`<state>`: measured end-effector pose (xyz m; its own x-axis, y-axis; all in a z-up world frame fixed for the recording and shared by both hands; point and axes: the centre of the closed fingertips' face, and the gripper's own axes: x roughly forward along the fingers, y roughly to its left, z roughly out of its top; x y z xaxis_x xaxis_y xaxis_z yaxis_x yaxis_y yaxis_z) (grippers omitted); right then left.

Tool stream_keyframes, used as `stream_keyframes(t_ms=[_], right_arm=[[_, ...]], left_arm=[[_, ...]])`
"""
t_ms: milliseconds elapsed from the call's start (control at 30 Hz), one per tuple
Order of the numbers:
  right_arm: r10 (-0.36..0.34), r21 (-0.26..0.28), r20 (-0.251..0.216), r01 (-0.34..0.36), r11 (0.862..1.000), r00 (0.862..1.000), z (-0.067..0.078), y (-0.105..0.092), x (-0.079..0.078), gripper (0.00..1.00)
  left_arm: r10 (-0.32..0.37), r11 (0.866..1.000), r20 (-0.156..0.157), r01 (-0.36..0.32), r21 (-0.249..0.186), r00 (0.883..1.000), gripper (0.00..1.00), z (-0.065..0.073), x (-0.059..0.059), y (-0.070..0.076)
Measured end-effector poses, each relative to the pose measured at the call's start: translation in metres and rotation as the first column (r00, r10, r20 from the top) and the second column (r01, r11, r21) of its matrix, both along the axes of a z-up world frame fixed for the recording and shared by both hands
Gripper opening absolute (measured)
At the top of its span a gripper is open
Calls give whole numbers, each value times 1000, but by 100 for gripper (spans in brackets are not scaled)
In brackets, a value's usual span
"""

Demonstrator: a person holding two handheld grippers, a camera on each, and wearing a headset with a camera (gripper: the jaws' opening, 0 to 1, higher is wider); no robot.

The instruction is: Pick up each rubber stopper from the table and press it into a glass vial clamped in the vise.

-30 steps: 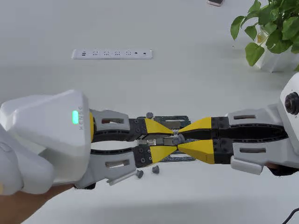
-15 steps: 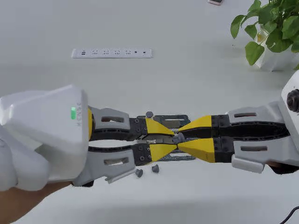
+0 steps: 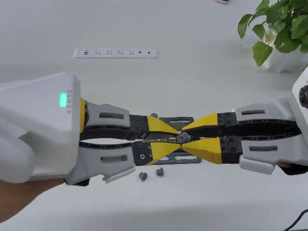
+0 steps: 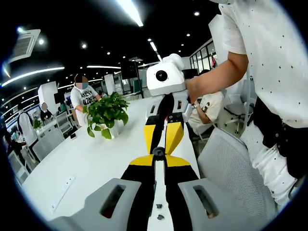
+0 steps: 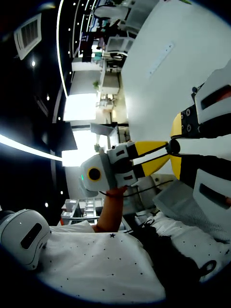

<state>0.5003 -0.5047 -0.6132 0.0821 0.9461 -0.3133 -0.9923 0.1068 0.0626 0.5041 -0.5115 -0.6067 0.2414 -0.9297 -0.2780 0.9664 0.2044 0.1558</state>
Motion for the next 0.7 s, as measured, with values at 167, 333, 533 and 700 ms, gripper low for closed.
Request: stream_keyframes(t_ms=[167,333,533,700], right_arm=[[11,9,-1,-11,1000,1000,3,1,-1,7],[22,8,11,-22,1000,1000,5,1,-2,7],[40,25,11,-40,999,999,13,2,-7,7],[57,23,19,-57,998,998,17,2,-8,7]], left_arm=[[-6,1000,-4,6,0,1000,2,4,-2,0],[-17,1000,-8,17,0,1000,2,7,-4,0],[-35,999,-37,34,-36,999,2,14,-7,2],[-46,998,-50,43,-50,998,2,18,-8,2]])
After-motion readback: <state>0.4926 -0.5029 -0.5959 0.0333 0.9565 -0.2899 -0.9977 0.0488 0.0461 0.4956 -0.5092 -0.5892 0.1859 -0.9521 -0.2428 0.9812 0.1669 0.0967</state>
